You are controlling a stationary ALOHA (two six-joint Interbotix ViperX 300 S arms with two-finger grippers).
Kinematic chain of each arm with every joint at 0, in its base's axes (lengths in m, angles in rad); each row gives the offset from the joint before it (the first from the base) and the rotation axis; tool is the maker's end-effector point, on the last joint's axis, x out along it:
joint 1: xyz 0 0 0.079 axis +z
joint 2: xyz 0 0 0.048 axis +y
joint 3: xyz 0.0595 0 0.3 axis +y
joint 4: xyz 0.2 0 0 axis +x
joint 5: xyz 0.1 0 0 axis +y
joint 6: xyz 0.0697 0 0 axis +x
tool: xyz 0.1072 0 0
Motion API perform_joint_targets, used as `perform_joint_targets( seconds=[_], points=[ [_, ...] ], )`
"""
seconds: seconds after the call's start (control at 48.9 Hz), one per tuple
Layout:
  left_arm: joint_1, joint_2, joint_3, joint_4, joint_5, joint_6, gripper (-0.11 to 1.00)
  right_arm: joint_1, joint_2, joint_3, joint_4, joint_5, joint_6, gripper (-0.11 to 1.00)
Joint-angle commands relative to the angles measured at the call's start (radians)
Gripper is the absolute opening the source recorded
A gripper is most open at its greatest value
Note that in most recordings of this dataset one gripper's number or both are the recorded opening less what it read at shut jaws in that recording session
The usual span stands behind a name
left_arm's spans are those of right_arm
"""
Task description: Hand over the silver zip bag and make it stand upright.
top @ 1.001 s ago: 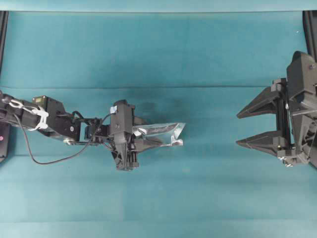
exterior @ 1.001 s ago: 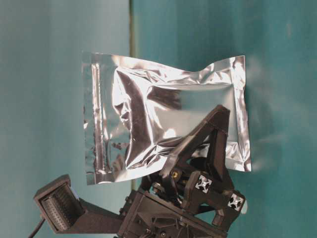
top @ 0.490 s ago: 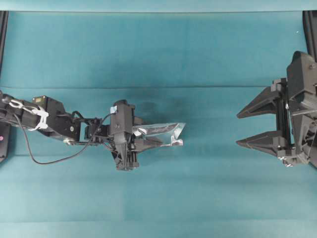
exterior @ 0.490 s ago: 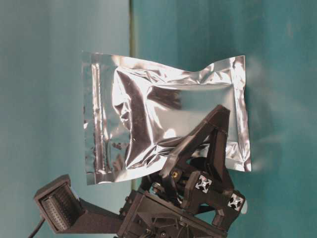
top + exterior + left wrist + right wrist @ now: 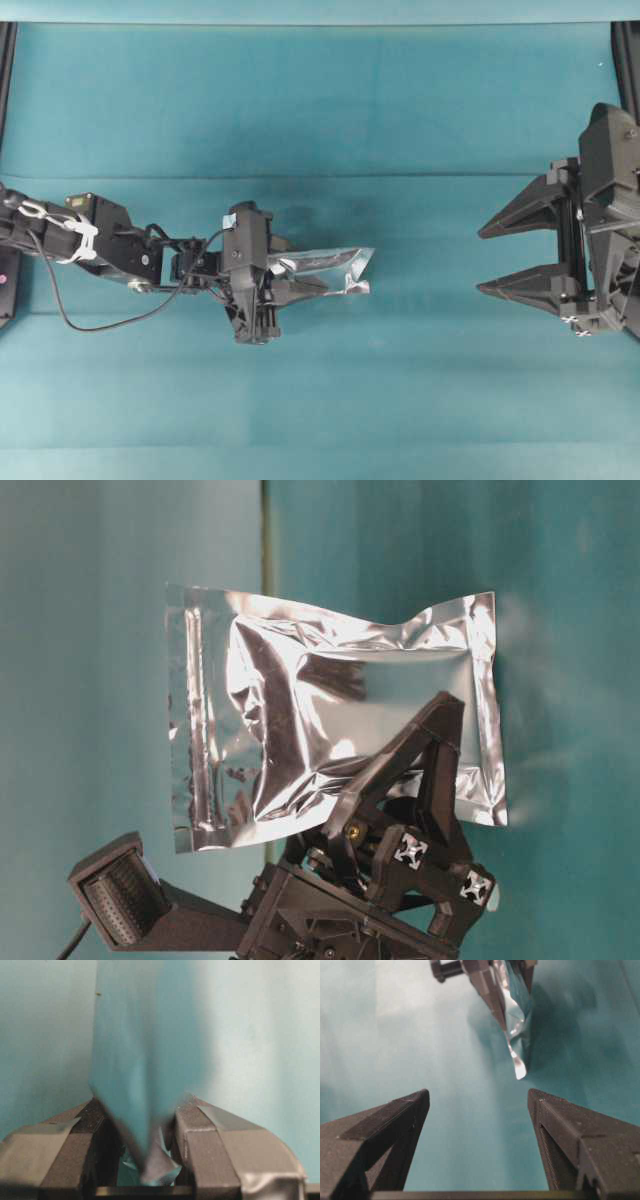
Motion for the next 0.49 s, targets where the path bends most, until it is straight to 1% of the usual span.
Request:
perform_joint_targets(
  seconds=[0.0, 0.47],
  points=[
    [-0.011, -0.009, -0.002, 0.003, 0.002, -0.002, 0.28, -0.002, -0.005, -0.009, 0.002, -0.009, 0.017, 0.87],
    [-0.012, -0.009, -0.002, 0.003, 0.002, -0.002, 0.28, 0.000, -0.003, -0.003, 0.002, -0.009, 0.017, 0.87]
  ],
)
